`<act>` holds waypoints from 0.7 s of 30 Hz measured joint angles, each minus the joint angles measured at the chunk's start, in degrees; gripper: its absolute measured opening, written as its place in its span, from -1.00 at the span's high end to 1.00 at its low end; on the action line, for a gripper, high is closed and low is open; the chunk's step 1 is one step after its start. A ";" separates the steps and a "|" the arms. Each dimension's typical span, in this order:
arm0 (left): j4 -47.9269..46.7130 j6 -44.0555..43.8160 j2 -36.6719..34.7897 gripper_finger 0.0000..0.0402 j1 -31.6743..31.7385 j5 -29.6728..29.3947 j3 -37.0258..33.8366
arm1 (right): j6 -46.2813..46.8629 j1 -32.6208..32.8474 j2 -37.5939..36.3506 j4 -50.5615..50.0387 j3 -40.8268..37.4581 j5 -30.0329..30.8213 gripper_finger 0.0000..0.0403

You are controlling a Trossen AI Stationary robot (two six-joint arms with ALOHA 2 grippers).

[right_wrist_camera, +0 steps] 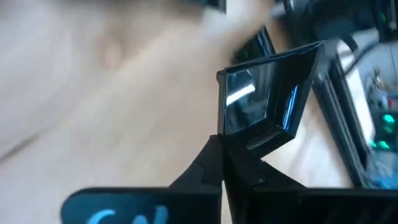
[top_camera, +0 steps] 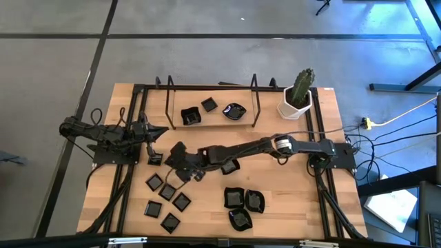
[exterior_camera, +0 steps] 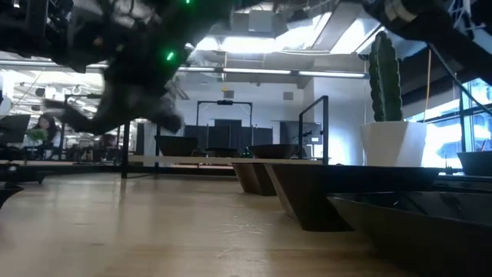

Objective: Pick & Place Mini shaped plates
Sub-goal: Stack the square plate on top of the square plate on the shelf

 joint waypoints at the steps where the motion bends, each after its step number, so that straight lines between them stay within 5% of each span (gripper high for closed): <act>1: -0.03 0.03 -0.01 0.98 0.00 0.11 0.00 | -0.24 0.34 -1.29 -1.74 -0.56 2.23 0.98; 9: 1.67 0.52 0.00 0.97 0.00 -0.18 0.00 | 3.40 -1.42 -11.13 -24.29 -1.45 17.65 0.99; 14: 1.70 0.52 0.00 0.98 0.00 -0.18 0.00 | 9.69 -7.18 -15.04 -31.88 -1.45 18.96 0.99; 21: 1.68 0.53 -0.01 0.95 0.00 -0.20 0.00 | 6.61 -15.32 -14.50 -31.49 -1.45 18.92 1.00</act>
